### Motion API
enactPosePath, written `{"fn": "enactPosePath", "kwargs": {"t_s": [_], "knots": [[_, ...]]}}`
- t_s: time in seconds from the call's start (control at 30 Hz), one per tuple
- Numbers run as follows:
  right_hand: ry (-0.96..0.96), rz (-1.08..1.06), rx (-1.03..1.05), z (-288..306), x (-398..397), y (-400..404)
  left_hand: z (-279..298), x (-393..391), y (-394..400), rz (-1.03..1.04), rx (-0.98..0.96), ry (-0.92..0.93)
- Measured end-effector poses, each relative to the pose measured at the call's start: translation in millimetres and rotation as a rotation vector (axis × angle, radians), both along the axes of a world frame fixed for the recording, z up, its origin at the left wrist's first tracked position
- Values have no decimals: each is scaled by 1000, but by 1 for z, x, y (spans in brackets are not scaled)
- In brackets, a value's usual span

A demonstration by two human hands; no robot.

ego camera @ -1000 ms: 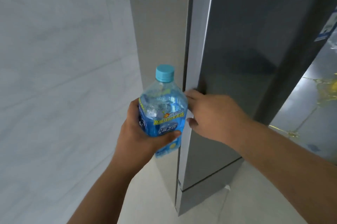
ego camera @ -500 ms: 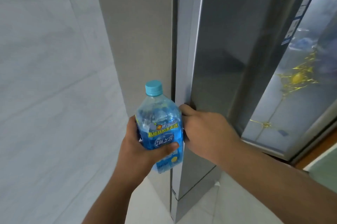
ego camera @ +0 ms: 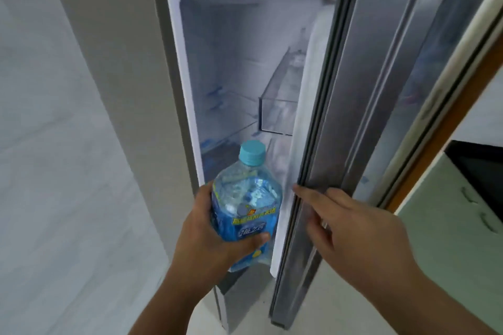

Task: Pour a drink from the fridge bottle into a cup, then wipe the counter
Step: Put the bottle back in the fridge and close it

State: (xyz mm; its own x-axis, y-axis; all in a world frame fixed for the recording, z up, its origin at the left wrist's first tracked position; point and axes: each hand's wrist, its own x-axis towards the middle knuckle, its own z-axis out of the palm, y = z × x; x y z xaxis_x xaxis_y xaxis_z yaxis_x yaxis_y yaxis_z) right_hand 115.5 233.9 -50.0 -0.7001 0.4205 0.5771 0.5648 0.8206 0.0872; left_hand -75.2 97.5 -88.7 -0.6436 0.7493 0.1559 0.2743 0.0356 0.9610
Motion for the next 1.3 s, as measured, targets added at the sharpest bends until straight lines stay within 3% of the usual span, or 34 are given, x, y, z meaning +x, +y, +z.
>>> {"fn": "enactPosePath", "kwargs": {"t_s": [0.3,0.4,0.5,0.57,0.67,0.9,1.07,1.13,1.2,1.23,1.3], "knots": [[-12,-159,-165,-19,125,47,-4,146,91,-183,40,-36],[-5,-234,-342,-17,151,71,-3,180,113,-223,50,-18],[14,-175,-526,-23,162,108,0,203,130,-200,56,-17],[-65,-137,-614,-30,163,135,3,211,138,-167,60,-11],[-232,-277,-706,-44,163,174,4,211,143,-122,43,-4],[-69,-431,-724,-67,181,234,5,199,144,-75,16,-4],[-89,-515,-685,-57,179,242,10,183,139,-35,14,19],[60,-454,-553,-56,170,219,9,175,137,-18,14,14],[212,-225,-536,-63,154,187,8,168,136,-7,20,22],[252,-64,-674,-65,144,170,7,164,137,-1,22,28],[260,226,-1165,-64,123,137,5,155,138,18,26,41]]}}
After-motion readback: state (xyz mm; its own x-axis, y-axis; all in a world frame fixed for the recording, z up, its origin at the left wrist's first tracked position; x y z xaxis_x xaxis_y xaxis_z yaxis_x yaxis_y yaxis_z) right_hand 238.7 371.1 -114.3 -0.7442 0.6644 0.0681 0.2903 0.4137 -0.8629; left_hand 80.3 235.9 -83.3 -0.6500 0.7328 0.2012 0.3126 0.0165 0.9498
